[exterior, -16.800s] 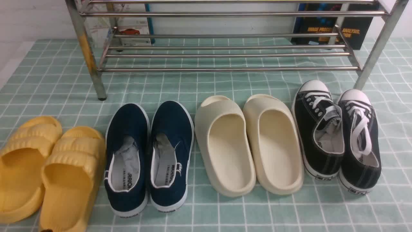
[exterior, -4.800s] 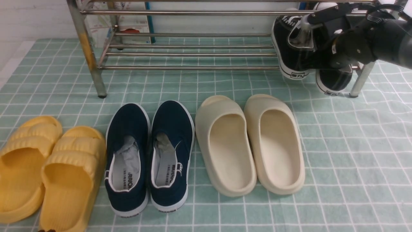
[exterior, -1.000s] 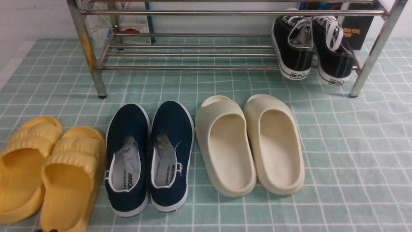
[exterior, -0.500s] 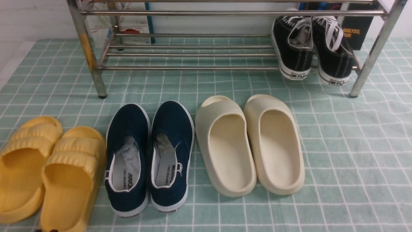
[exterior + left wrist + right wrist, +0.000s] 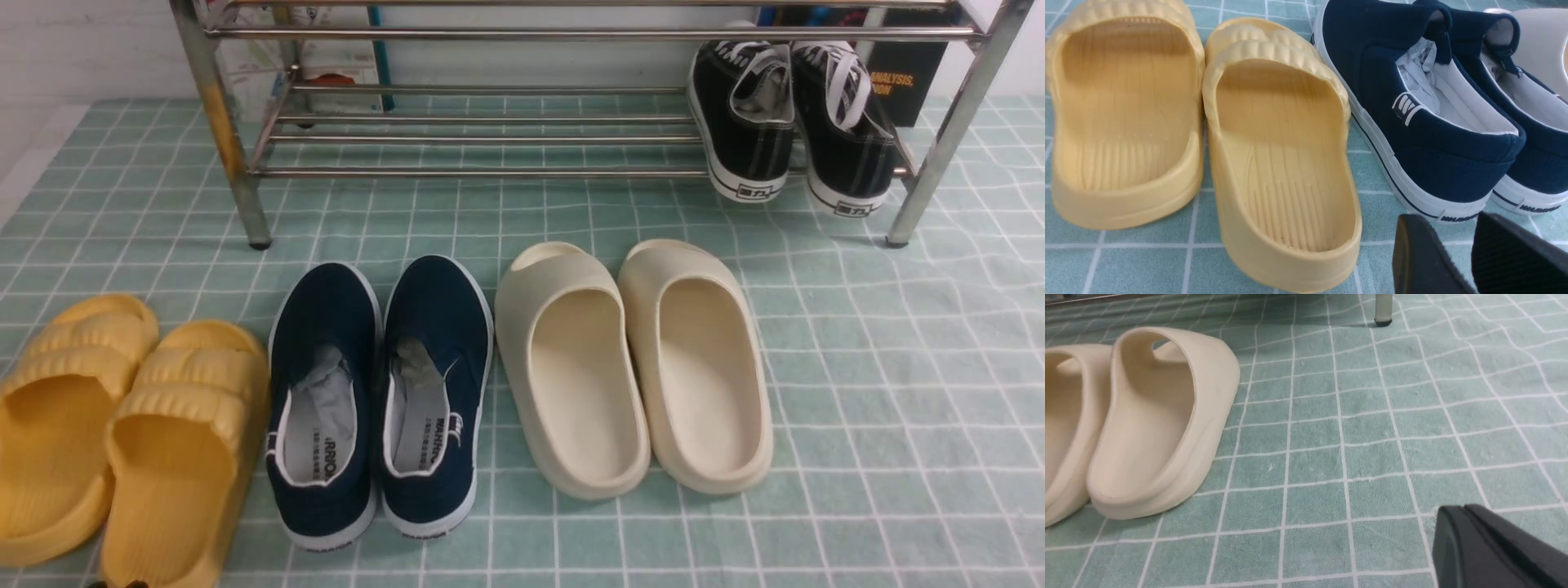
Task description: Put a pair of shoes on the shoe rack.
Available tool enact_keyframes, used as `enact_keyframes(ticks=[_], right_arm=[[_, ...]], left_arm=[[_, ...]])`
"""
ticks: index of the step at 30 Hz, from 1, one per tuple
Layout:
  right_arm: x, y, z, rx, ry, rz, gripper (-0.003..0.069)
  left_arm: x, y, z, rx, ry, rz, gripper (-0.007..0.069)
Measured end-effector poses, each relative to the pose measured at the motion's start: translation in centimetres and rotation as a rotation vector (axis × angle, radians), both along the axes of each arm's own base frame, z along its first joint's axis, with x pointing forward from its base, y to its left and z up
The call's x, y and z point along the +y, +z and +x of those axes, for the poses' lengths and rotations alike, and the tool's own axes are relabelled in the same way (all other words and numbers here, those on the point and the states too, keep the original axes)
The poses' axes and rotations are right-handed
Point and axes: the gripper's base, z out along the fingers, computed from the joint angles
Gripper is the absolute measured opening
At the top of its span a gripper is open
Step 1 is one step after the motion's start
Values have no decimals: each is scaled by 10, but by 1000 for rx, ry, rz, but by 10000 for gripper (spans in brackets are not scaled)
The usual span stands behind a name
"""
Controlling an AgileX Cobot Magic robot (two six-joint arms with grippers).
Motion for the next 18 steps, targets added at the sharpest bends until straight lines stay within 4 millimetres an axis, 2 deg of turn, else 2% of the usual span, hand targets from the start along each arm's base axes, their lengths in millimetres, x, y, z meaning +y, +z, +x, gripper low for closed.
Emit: enact_keyframes(ticks=[18], right_arm=[[0,0,0,7,0,-13,17]], left_arm=[[0,0,0,0,0,0,218]])
